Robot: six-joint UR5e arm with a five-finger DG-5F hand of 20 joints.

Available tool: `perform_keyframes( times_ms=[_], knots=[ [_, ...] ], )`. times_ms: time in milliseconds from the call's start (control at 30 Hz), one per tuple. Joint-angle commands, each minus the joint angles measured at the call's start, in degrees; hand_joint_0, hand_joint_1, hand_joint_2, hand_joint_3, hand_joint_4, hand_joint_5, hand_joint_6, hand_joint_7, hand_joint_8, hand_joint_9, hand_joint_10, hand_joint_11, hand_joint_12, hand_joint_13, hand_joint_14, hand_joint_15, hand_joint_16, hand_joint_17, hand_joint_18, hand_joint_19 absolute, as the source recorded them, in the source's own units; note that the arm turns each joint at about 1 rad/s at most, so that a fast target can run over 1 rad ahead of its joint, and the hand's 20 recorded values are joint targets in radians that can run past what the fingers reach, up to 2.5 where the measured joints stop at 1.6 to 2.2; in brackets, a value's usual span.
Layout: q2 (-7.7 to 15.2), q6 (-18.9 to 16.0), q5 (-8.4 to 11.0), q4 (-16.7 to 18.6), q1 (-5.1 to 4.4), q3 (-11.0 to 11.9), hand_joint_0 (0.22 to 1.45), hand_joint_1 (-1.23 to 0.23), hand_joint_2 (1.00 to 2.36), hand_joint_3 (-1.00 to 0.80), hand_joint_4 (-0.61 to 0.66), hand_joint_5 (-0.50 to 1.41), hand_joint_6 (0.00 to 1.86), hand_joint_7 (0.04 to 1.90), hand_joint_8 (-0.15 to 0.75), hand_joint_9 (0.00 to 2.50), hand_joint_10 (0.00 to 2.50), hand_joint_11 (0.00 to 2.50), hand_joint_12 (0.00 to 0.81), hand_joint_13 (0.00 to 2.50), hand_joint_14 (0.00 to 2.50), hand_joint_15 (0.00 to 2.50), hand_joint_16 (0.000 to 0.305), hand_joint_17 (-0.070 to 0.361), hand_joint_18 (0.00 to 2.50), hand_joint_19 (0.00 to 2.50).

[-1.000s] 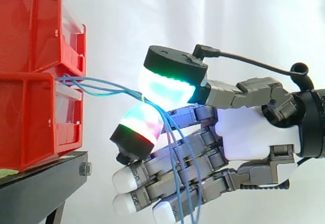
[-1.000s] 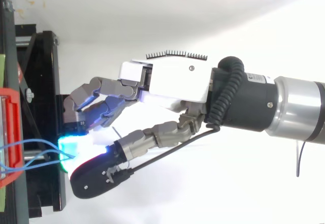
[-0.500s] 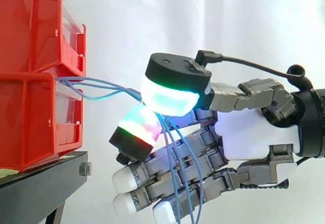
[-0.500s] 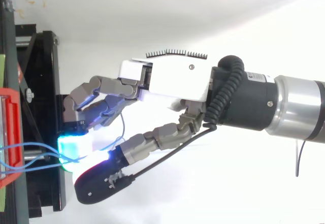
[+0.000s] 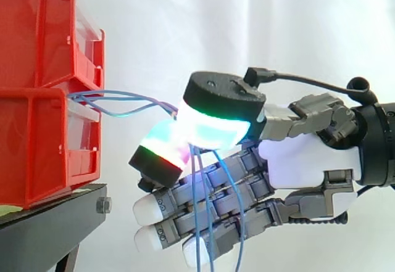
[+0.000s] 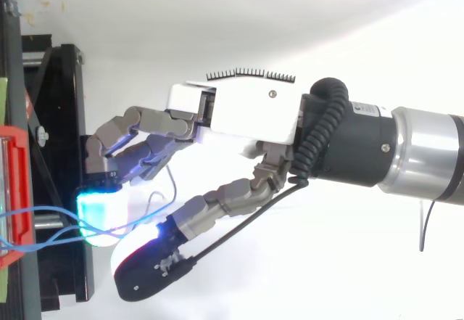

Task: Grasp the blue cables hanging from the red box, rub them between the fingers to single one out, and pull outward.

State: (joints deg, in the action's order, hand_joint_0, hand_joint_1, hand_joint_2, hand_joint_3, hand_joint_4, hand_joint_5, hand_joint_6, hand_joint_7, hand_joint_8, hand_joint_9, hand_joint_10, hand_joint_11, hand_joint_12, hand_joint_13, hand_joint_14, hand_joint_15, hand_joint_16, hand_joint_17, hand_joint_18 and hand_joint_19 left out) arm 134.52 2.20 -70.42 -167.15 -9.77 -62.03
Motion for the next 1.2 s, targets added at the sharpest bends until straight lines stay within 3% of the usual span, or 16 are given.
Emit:
perform_keyframes(
  times_ms=[0,200,433,500,733,1167],
  knots=[
    [0.0,0.0,0.02,0.1,0.02,0.0,0.52,-0.82,1.0,-0.5,0.24,-0.2,0.84,0.91,0.252,0.72,0.01,0.32,0.336,0.67,0.01,0.22,0.043,0.098,0.7,0.4],
    [0.0,0.0,0.02,-0.5,0.02,0.1,0.49,-0.68,1.0,-0.5,0.25,-0.19,0.83,0.9,0.269,0.77,0.01,0.31,0.358,0.71,0.01,0.23,0.046,0.103,0.73,0.41],
    [0.0,0.0,0.02,-0.5,0.02,0.1,0.56,-0.62,1.0,-0.5,0.22,-0.18,0.81,0.93,0.255,0.78,0.01,0.31,0.337,0.71,0.01,0.23,0.042,0.094,0.71,0.43],
    [0.0,0.0,0.02,-0.5,0.02,0.1,0.61,-0.6,1.0,-0.41,0.21,-0.18,0.81,0.94,0.252,0.78,0.01,0.32,0.33,0.71,0.01,0.24,0.04,0.091,0.7,0.43],
    [0.0,0.0,0.02,-0.5,0.02,0.1,0.64,-0.73,1.01,-0.27,0.22,-0.2,0.83,0.93,0.251,0.75,0.01,0.34,0.331,0.71,0.01,0.24,0.041,0.091,0.71,0.42],
    [0.0,0.0,0.02,-0.5,0.02,0.1,0.69,-0.88,1.01,-0.34,0.2,-0.2,0.84,0.93,0.229,0.71,0.01,0.35,0.322,0.68,0.01,0.23,0.04,0.091,0.69,0.39]
  ],
)
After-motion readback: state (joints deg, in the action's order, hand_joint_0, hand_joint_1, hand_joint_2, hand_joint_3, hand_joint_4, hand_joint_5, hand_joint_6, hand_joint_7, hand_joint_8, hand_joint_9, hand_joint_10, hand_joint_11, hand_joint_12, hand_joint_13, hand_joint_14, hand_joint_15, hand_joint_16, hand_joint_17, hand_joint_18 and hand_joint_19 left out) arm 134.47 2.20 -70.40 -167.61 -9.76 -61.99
